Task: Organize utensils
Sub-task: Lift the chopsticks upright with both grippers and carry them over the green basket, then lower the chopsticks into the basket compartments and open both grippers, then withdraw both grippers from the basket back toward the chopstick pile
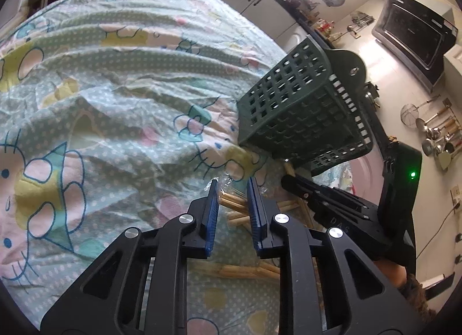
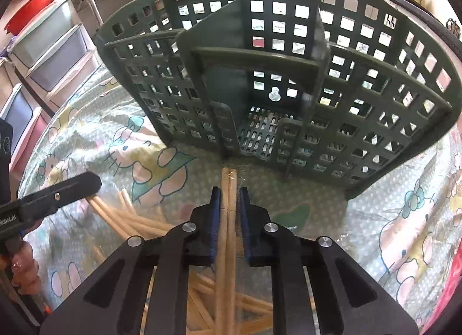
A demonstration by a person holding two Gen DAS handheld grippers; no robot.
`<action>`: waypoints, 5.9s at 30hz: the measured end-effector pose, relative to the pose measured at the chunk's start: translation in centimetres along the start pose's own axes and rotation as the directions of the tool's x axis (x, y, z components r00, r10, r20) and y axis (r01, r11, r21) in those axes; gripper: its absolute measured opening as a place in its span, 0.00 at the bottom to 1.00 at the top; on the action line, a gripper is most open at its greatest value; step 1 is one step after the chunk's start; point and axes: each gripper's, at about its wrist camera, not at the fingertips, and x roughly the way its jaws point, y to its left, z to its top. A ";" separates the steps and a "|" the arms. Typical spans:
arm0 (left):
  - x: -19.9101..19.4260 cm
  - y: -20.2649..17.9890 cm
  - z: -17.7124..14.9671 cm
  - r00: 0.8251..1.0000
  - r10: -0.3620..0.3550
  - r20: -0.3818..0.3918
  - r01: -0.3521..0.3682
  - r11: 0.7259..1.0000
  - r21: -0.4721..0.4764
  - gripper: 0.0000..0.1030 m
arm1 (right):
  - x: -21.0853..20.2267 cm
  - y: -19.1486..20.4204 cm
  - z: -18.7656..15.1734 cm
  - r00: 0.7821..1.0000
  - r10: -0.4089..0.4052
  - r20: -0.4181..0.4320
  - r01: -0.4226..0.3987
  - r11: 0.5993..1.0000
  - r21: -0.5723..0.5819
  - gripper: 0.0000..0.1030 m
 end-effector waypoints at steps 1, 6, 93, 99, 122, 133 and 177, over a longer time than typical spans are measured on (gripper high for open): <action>-0.3 -0.2 0.0 1.000 -0.009 0.007 0.009 1.000 0.007 0.12 | -0.3 -0.1 0.0 1.000 0.000 0.004 0.000 1.000 -0.004 0.12; -1.8 -1.7 0.2 0.999 -0.036 0.031 0.034 0.997 0.062 0.10 | -2.8 0.0 -0.9 0.999 0.024 0.044 -0.023 0.999 -0.026 0.10; -6.6 -15.8 11.6 0.968 0.023 0.250 -0.138 0.880 0.453 0.03 | -16.0 -6.2 10.2 0.455 -0.127 0.881 0.059 0.992 0.113 0.13; -5.8 -15.6 11.5 0.969 0.020 0.246 -0.133 0.881 0.454 0.03 | -15.0 -6.5 9.4 0.469 -0.134 0.873 0.060 0.991 0.120 0.22; -9.9 -14.1 9.7 0.931 -0.021 0.363 -0.139 0.902 0.409 0.82 | -19.3 -6.1 2.8 0.668 -0.073 0.741 -0.006 0.995 0.103 0.77; -11.3 -12.9 6.8 0.922 -0.011 0.387 -0.158 0.902 0.402 0.90 | -20.1 -4.3 0.0 0.732 -0.077 0.676 0.008 0.995 0.104 0.81; -8.0 -8.5 -2.0 0.968 0.056 0.246 -0.151 0.908 0.391 0.90 | -16.4 0.6 -11.5 0.905 -0.067 0.421 0.046 0.997 0.059 0.84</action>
